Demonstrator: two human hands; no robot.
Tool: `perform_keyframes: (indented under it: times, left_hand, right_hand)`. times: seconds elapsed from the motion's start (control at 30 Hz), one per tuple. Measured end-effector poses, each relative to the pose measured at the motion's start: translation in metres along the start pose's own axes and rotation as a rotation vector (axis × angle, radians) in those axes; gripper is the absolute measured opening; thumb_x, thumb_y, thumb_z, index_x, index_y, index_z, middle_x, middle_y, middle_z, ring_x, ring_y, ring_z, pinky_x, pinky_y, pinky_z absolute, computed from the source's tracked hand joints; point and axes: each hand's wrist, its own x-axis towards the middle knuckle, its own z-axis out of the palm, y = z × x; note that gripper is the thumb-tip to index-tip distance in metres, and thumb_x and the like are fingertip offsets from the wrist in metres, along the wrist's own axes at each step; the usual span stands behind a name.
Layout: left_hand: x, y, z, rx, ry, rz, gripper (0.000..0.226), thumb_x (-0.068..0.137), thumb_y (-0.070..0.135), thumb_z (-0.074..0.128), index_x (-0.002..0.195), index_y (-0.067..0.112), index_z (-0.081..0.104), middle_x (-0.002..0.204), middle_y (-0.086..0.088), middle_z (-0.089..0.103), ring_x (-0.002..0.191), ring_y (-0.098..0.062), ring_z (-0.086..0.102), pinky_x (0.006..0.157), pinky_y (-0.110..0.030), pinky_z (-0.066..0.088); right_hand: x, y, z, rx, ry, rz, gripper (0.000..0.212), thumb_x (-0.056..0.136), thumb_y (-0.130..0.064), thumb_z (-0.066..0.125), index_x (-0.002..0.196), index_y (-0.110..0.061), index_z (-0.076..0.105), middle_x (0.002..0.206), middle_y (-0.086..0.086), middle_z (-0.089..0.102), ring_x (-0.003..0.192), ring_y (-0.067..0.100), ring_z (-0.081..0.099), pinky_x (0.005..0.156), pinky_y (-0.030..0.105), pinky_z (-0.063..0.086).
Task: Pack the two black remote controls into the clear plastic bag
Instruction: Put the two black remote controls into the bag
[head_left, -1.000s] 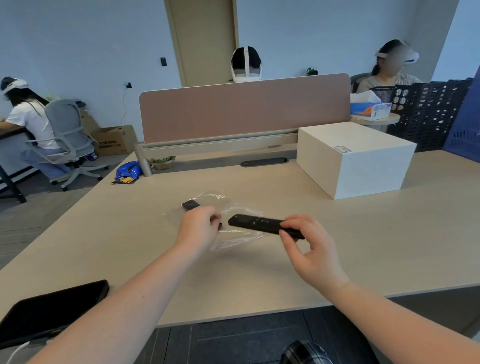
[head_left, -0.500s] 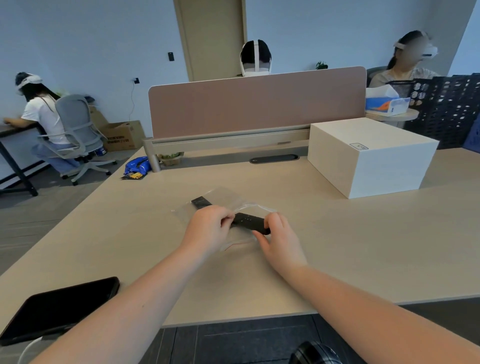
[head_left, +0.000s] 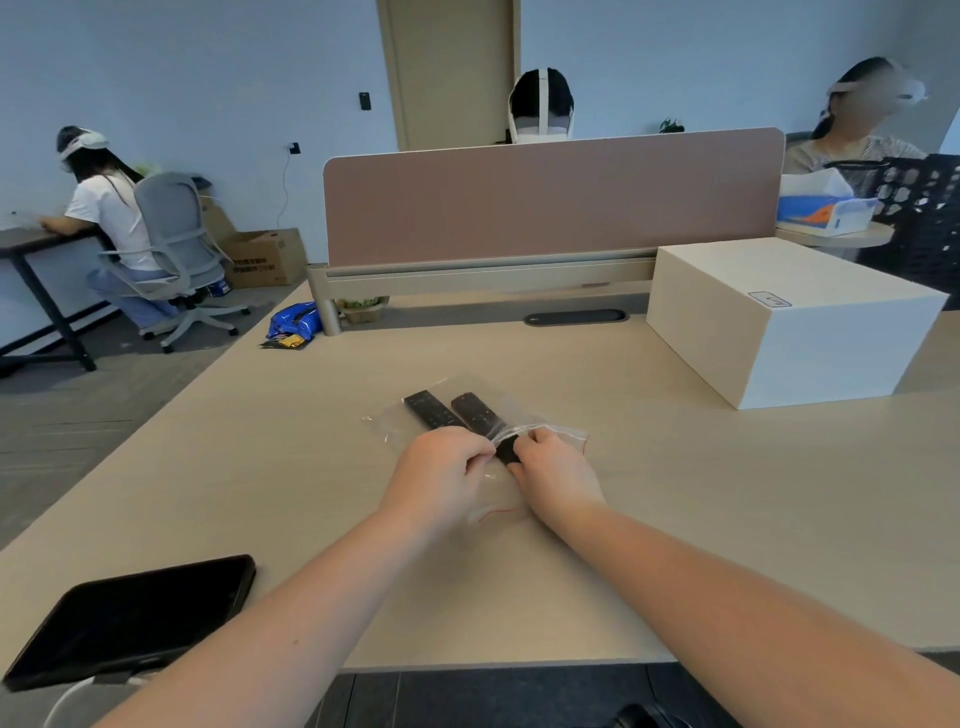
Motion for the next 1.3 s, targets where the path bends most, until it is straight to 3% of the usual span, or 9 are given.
perform_keyframes:
  times: [0.3,0.43,0.63,0.77,0.87,1.0,1.1,1.2,1.3]
  left_hand:
    - [0.0,-0.01,0.006,0.028,-0.054,-0.011,0.015,0.087,0.013,0.055,0.083,0.012,0.07,0.084,-0.009,0.071,0.085,-0.027,0.062,0.073,-0.042,0.051]
    - [-0.001,-0.014,0.008,0.054,-0.071,-0.013,0.016,0.087,0.013,0.054,0.082,0.009,0.068,0.083,-0.011,0.07,0.083,-0.028,0.06,0.073,-0.044,0.05]
    - [-0.004,-0.02,0.01,0.058,-0.065,-0.035,0.016,0.088,0.015,0.054,0.089,0.015,0.07,0.087,-0.005,0.07,0.088,-0.024,0.06,0.073,-0.035,0.048]
    - [-0.013,-0.022,0.015,0.106,-0.094,0.038,0.034,0.082,0.049,0.05,0.099,0.025,0.067,0.102,0.003,0.066,0.093,-0.019,0.061,0.073,-0.033,0.051]
    - [-0.025,-0.029,0.018,0.213,-0.179,0.179,0.049,0.071,0.065,0.048,0.102,0.03,0.061,0.119,0.006,0.059,0.101,-0.016,0.058,0.079,-0.033,0.053]
    - [-0.035,-0.04,0.024,0.331,-0.154,0.269,0.028,0.078,0.035,0.062,0.103,0.026,0.056,0.126,-0.001,0.056,0.106,-0.023,0.058,0.082,-0.034,0.052]
    - [-0.034,-0.041,0.026,0.333,-0.089,0.294,0.028,0.072,0.009,0.062,0.097,0.018,0.056,0.107,-0.004,0.063,0.088,-0.026,0.063,0.065,-0.03,0.054]
    - [-0.034,-0.038,0.022,0.277,0.008,0.259,0.029,0.076,0.017,0.046,0.105,0.018,0.051,0.099,-0.004,0.067,0.078,-0.026,0.066,0.055,-0.028,0.055]
    - [-0.034,-0.041,0.02,0.237,0.106,0.198,0.035,0.08,0.025,0.038,0.113,0.018,0.049,0.101,-0.003,0.072,0.079,-0.022,0.069,0.055,-0.027,0.054]
  right_hand:
    - [0.018,-0.004,0.013,-0.109,-0.012,-0.052,0.029,0.086,0.003,0.046,0.106,-0.013,0.06,0.111,0.009,0.067,0.099,0.027,0.065,0.075,0.033,0.05]
    - [0.026,-0.005,0.015,-0.19,-0.046,-0.068,0.037,0.086,0.009,0.043,0.117,-0.008,0.053,0.119,0.013,0.063,0.101,0.03,0.064,0.078,0.037,0.052]
    - [0.02,0.002,0.017,-0.073,-0.057,-0.03,0.037,0.083,0.002,0.043,0.11,-0.015,0.062,0.109,0.007,0.07,0.097,0.027,0.066,0.076,0.03,0.051]
    - [0.004,0.016,0.007,0.088,0.005,-0.052,0.027,0.079,-0.003,0.044,0.095,-0.01,0.065,0.103,0.011,0.07,0.095,0.032,0.064,0.077,0.038,0.055]
    - [-0.012,0.028,-0.006,0.07,0.012,-0.103,0.03,0.081,-0.003,0.044,0.105,-0.006,0.063,0.115,0.013,0.064,0.108,0.033,0.058,0.084,0.043,0.053]
    - [-0.021,0.049,-0.015,0.028,0.023,-0.126,0.029,0.081,-0.002,0.045,0.103,-0.006,0.064,0.114,0.013,0.064,0.112,0.03,0.055,0.087,0.042,0.051]
    - [-0.024,0.049,-0.024,0.006,0.12,-0.156,0.025,0.075,-0.008,0.043,0.075,-0.003,0.068,0.082,0.016,0.069,0.09,0.034,0.062,0.071,0.04,0.055]
    - [-0.026,0.045,-0.028,0.018,0.31,-0.188,0.03,0.069,-0.015,0.032,0.058,-0.009,0.06,0.057,0.008,0.063,0.065,0.031,0.061,0.053,0.033,0.053]
    - [-0.03,0.035,-0.036,0.043,0.434,-0.23,0.024,0.07,-0.013,0.036,0.074,-0.011,0.06,0.071,0.004,0.065,0.08,0.031,0.059,0.063,0.035,0.053]
